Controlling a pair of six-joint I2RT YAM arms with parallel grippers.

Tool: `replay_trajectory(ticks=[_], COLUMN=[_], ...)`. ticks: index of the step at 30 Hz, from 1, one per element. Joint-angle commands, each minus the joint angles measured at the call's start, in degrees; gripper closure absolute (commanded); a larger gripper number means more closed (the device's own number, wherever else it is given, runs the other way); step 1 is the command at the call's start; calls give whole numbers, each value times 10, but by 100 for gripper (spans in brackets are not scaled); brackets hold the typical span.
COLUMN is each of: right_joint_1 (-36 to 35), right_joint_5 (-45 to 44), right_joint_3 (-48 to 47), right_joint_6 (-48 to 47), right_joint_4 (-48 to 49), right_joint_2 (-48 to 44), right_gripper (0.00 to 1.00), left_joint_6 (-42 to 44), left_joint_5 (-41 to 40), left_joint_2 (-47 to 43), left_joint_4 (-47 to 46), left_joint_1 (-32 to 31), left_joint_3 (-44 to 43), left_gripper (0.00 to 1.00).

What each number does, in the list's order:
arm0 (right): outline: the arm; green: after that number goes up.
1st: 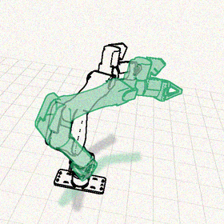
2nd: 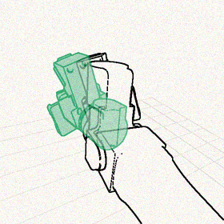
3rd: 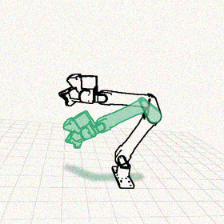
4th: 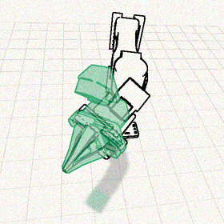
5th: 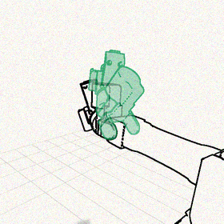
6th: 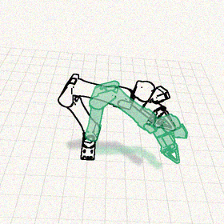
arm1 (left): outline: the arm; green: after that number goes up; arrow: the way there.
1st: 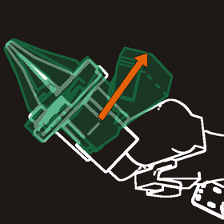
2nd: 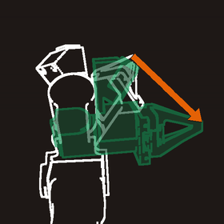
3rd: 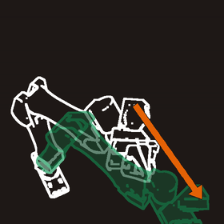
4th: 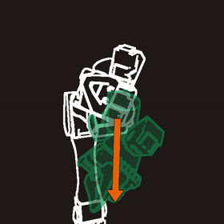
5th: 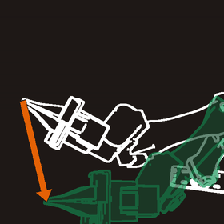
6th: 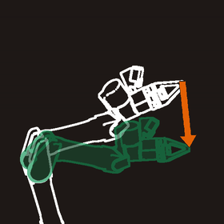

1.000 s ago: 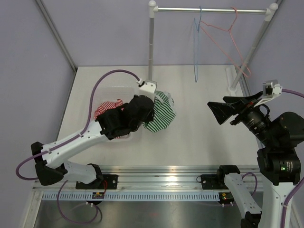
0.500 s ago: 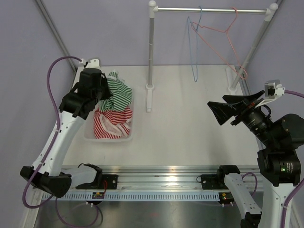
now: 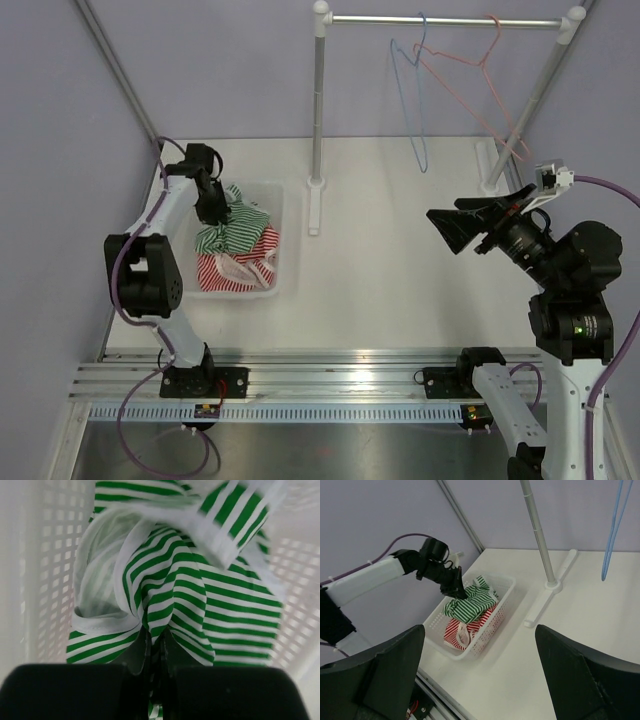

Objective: Remove the tank top from the hanger

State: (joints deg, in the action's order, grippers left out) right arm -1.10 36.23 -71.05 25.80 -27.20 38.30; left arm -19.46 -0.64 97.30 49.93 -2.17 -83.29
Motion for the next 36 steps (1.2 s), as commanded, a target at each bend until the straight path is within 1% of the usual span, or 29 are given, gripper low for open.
replay_trajectory(ticks=[1, 2, 3, 4, 6, 7, 9, 10, 11, 13, 14, 15, 16, 17, 18, 21, 22, 23, 24, 25, 26, 27, 28, 29, 30, 31, 32, 33, 36], right_joint_1=[0, 0, 0, 0, 0, 0, 0, 0, 0, 0, 0, 0, 0, 0, 0, 0, -1, -3, -4, -8, -12, -16, -21, -29, -35, -39, -44, -46, -57], right_joint_5=[28, 29, 31, 34, 43, 44, 46, 45, 43, 32, 25, 15, -8, -21, -47, -100, -142, -163, -186, -237, -258, -296, -313, -324, -327, -323, -321, -327, -353], right_joint_3=[9, 13, 15, 16, 15, 14, 13, 13, 12, 6, -3, -9, -27, -36, -43, -59, -60, -63, -66, -70, -73, -77, -84, -86, -88, -88, -86, -83, -59], right_joint_6=[14, 14, 16, 15, 12, 9, 6, 1, -2, -19, -26, -34, -50, -58, -78, -105, -119, -127, -135, -146, -152, -166, -170, -174, -182, -189, -190, -196, -203], right_joint_4=[44, 46, 47, 44, 39, 30, 21, 15, 1, -34, -48, -64, -101, -121, -139, -191, -208, -215, -221, -231, -234, -239, -247, -250, -254, -257, -258, -258, -251], right_joint_2=[5, 6, 4, 5, 4, 4, 3, 3, 3, 10, 12, 23, 29, 36, 48, 65, 69, 72, 77, 80, 81, 85, 87, 87, 89, 88, 87, 81, 61], right_gripper=[1, 0, 1, 1, 0, 0, 1, 1, 1, 1, 1, 1, 0, 0, 1, 0, 1, 1, 1, 1, 1, 0, 0, 1, 0, 1, 0, 0, 1], left_joint_6=[32, 33, 33, 32, 31, 30, 26, 22, 21, 21, 20, 21, 21, 22, 26, 44, 64, 71, 72, 73, 71, 71, 74, 77, 82, 93, 92, 91, 97], left_joint_5=[32, 48, 63, 69, 71, 73, 69, 66, 57, 53, 43, 40, 27, 21, 18, 8, 9, -12, -33, -76, -97, -114, -136, -143, -143, -143, -148, -149, -136], left_joint_2=[66, 88, 92, 95, 91, 82, 44, 29, 14, -32, -50, -68, -106, -126, -147, -241, -266, -320, -346, -369, -414, -434, -457, -476, -518, -539, -557, -595, -651], left_joint_4=[34, 32, 25, 24, 25, 25, 26, 28, 31, 44, 47, 52, 56, 58, 56, 40, 31, 23, 10, 5, 4, 9, 11, 10, 7, 5, 3, -3, -7], left_joint_1=[3, 2, 2, -3, -5, -5, -6, -6, -6, -7, -8, -9, -9, -9, -10, -20, -37, -48, -61, -83, -92, -97, -101, -101, -101, -102, -104, -107, -107], left_joint_3=[-16, -14, -11, -9, -13, -14, -15, -16, -21, -31, -36, -45, -50, -53, -57, -54, -43, -35, -29, -11, -4, 6, 16, 48, 65, 81, 117, 130, 166], left_gripper=[100, 100, 98, 91, 84, 75, 61, 56, 48, 39, 33, 25, 20, 15, 1, 1, 1, 1, 1, 1, 1, 1, 1, 1, 1, 1, 1, 1, 1])
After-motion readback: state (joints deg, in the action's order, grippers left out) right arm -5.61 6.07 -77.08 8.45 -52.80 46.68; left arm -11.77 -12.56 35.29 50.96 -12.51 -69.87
